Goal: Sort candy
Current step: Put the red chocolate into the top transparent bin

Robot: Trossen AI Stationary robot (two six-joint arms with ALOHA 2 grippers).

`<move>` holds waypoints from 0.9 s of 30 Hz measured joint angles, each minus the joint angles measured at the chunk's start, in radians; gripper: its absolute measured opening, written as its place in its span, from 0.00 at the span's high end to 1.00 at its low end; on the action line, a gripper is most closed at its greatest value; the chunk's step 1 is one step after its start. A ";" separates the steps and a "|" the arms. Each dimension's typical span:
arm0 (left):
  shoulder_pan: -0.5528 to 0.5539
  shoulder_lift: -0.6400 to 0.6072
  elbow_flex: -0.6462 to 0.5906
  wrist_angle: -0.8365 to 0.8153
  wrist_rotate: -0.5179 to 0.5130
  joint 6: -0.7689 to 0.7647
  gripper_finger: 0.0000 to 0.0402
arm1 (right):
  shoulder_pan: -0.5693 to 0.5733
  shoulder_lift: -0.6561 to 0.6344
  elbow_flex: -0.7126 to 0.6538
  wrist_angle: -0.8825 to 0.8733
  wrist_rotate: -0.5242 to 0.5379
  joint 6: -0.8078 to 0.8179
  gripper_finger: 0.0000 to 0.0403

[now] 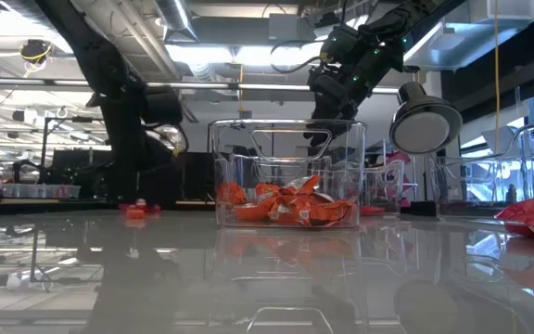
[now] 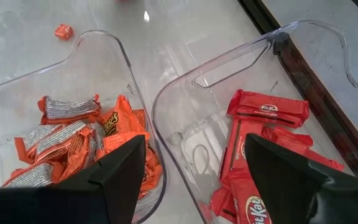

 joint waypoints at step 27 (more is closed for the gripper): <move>-0.522 -0.281 0.002 0.575 -0.119 0.237 0.70 | 0.104 -0.033 0.002 0.234 -0.220 0.266 0.32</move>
